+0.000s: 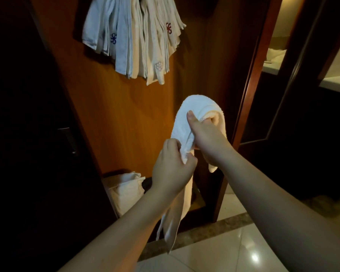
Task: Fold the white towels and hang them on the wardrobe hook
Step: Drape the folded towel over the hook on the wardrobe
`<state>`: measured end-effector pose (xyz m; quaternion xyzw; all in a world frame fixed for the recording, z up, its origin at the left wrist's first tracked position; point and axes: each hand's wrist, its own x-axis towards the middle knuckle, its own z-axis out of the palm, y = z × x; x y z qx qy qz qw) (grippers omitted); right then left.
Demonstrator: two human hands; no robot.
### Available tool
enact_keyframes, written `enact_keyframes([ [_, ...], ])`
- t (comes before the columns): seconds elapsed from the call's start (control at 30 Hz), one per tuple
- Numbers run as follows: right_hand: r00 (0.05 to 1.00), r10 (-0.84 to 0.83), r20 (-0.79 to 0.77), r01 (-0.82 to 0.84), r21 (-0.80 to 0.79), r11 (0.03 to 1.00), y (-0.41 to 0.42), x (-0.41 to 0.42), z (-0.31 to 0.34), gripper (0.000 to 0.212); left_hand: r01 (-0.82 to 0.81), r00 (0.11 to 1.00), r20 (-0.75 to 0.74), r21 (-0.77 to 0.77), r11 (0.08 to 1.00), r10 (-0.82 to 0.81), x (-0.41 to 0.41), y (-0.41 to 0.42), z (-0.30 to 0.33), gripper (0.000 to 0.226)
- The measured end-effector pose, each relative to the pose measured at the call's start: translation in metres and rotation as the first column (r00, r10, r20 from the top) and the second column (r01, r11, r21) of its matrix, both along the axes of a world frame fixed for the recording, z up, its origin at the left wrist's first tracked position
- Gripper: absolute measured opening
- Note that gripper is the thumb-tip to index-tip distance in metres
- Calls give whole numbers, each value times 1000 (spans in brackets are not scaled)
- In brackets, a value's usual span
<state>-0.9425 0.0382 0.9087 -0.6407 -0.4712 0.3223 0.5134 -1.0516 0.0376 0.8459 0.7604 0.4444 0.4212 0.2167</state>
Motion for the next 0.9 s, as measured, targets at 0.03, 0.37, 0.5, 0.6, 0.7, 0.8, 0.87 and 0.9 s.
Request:
enact_keyframes([
  [0.03,1000,6,26,-6,9,1000,-2,1,2,48,5,1000,2,7,1000,-5,-1,2,3,18],
  [0.37,979,108,-175,-60,263,963,-14,14,12,36,-3,997,-78,152,988,15,-11,11,38,6],
  [0.5,853,241,-462,-42,401,915,-8,19,-31,66,36,999,-33,186,982,-31,-12,16,49,11],
  [0.6,763,264,-590,-89,309,947,-9,9,-46,90,81,989,-136,226,971,-51,-10,18,45,14],
  [0.7,735,255,-629,-77,297,952,-5,0,-40,91,79,986,-164,265,961,-36,-8,21,35,17],
  [0.8,702,186,-687,-2,260,966,-1,-9,-31,106,35,981,-195,273,961,20,-8,25,22,18],
  [0.87,713,104,-694,68,216,974,-1,-10,-23,70,-13,959,-271,224,975,76,-13,32,12,18],
  [0.9,726,70,-684,97,203,974,0,-8,-18,47,-36,952,-293,188,982,91,-19,37,10,17],
])
